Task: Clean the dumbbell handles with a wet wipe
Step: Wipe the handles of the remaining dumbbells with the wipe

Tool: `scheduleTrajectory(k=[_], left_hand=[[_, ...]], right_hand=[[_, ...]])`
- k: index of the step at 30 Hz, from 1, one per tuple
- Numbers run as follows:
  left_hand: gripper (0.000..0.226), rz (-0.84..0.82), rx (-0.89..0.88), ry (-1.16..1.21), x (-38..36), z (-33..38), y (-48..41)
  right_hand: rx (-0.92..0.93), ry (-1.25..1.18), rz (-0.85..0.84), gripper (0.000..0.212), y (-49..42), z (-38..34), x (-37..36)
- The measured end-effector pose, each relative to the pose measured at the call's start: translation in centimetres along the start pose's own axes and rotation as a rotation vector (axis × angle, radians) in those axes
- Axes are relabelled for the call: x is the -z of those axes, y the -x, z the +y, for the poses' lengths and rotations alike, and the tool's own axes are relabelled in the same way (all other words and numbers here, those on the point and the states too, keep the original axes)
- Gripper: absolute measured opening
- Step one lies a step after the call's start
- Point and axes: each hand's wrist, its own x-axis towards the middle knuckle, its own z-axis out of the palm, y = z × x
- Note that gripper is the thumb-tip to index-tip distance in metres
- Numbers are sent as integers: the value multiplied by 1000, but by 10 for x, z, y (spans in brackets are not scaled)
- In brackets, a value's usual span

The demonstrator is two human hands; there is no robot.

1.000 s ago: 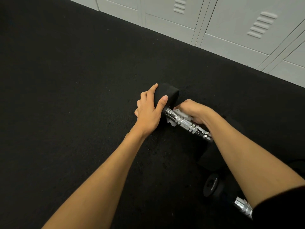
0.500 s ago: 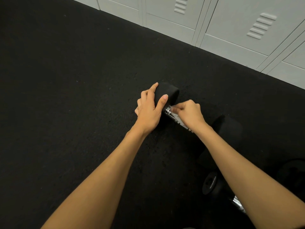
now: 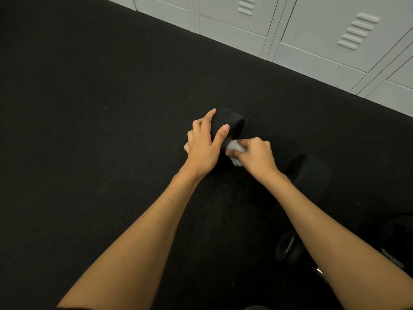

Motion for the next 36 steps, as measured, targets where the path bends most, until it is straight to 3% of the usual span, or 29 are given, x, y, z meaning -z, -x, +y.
scheduleTrajectory(k=[4, 8, 10, 12, 15, 18, 21, 23, 27, 30, 32, 36], left_hand=[[56, -3, 1, 1, -1, 0, 0], [56, 9, 4, 8, -1, -1, 0], [56, 12, 4, 11, -1, -2, 0], [55, 10, 6, 11, -1, -2, 1], [55, 11, 2, 7, -1, -2, 0], [55, 19, 0, 5, -2, -3, 0], [54, 26, -9, 8, -2, -2, 1], [54, 24, -7, 7, -2, -2, 1], [54, 21, -10, 7, -1, -3, 1], [54, 21, -8, 3, -1, -4, 1], [55, 20, -9, -2, -2, -4, 1], [55, 19, -5, -2, -2, -3, -1]], right_hand=[[-67, -115, -22, 24, -5, 1, 4], [144, 370, 35, 40, 11, 1, -10], [206, 478, 99, 40, 15, -1, -13], [165, 392, 70, 31, 8, -3, -10], [-73, 56, -80, 25, -13, -6, 8], [-370, -325, -375, 28, -26, -14, 26], [-474, -430, -540, 32, -32, -19, 30], [-415, -342, -503, 33, -37, -23, 25], [-121, 227, -408, 27, -20, -34, 22], [65, 429, -397, 14, -6, -28, 12], [123, 469, -333, 27, -4, -21, 2], [16, 229, -297, 15, -15, -15, 9]])
